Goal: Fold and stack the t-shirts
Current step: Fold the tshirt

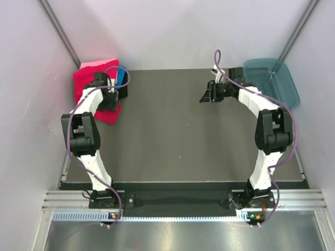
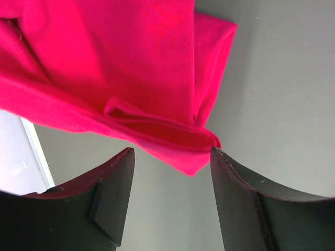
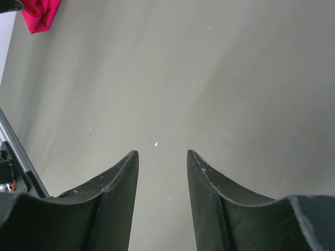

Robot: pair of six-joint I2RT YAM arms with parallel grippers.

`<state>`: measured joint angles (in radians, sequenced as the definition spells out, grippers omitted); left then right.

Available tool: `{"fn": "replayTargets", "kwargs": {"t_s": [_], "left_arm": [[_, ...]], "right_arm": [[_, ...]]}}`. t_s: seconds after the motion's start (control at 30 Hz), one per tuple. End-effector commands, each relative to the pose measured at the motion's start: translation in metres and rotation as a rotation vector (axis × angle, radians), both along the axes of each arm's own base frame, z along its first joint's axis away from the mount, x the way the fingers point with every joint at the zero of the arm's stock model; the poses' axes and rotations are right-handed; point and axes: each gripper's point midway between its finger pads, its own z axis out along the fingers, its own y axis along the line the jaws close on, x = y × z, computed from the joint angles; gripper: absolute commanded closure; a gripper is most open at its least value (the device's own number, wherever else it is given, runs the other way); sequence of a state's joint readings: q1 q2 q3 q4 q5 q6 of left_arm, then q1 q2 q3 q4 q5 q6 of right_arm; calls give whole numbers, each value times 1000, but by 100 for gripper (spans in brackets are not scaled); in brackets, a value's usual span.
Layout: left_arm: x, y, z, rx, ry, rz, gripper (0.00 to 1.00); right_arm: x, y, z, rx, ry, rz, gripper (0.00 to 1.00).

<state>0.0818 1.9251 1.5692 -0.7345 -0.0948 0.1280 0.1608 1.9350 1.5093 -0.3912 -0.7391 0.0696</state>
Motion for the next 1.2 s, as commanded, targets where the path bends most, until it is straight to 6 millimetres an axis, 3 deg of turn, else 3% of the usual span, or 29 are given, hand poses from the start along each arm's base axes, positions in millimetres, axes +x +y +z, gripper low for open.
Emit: {"fn": "replayTargets", "kwargs": {"t_s": [0.0, 0.17, 0.3, 0.73, 0.9, 0.97, 1.17], "left_arm": [[19, 2, 18, 44, -66, 11, 36], [23, -2, 4, 93, -34, -8, 36], [24, -6, -1, 113, -23, -28, 44], [13, 6, -16, 204, 32, -39, 44], [15, 6, -24, 211, 48, -50, 46], [17, 7, -24, 216, 46, -54, 49], [19, 6, -23, 208, 43, -68, 73]], "right_arm": [[7, 7, 22, 17, -88, 43, 57], [5, 4, 19, 21, -76, 43, 57], [5, 2, 17, 26, -63, 38, 57], [3, 2, 12, 61, -27, 50, 57], [3, 3, 21, 79, -50, 60, 57], [2, 4, 26, 81, -67, 67, 57], [-3, 1, 31, 80, -82, 70, 57]]}}
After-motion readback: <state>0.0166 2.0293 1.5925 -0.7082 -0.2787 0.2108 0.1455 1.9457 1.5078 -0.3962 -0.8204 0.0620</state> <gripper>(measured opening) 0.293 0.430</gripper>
